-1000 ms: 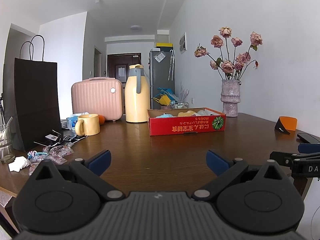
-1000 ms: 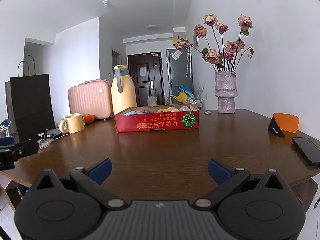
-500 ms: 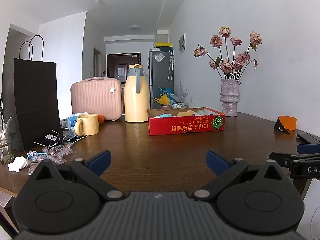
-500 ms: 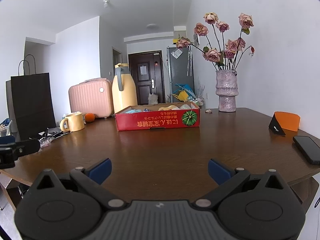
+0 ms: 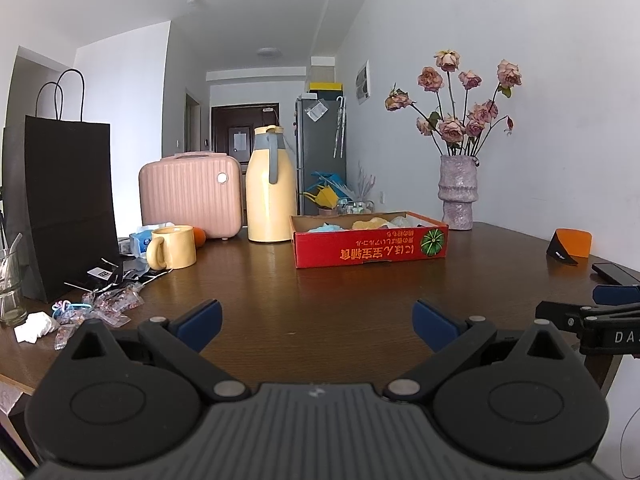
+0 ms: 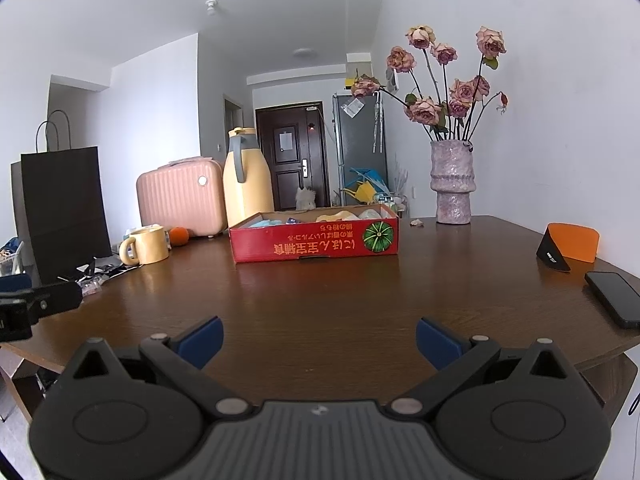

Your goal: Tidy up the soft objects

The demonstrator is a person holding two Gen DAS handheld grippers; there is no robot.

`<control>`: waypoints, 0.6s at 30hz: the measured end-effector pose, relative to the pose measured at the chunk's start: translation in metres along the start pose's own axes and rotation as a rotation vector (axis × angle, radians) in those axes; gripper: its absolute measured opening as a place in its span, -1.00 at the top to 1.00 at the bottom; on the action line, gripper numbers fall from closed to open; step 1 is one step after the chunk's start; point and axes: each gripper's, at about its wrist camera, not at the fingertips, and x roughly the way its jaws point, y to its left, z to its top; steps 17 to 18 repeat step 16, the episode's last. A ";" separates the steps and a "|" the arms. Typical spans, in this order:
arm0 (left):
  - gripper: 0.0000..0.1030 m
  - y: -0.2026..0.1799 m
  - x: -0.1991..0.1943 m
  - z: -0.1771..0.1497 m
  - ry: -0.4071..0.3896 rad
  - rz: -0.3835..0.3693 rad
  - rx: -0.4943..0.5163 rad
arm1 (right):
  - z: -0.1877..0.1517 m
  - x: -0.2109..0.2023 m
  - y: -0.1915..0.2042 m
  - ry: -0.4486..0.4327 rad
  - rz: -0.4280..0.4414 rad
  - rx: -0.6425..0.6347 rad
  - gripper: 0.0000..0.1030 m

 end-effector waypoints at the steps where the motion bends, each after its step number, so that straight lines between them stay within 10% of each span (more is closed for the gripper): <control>1: -1.00 0.000 0.000 0.000 -0.002 0.001 -0.001 | 0.000 0.000 0.000 -0.001 0.001 -0.001 -1.00; 18: -1.00 0.001 -0.003 0.000 -0.015 0.006 -0.007 | 0.000 -0.001 0.000 -0.005 -0.001 0.000 -1.00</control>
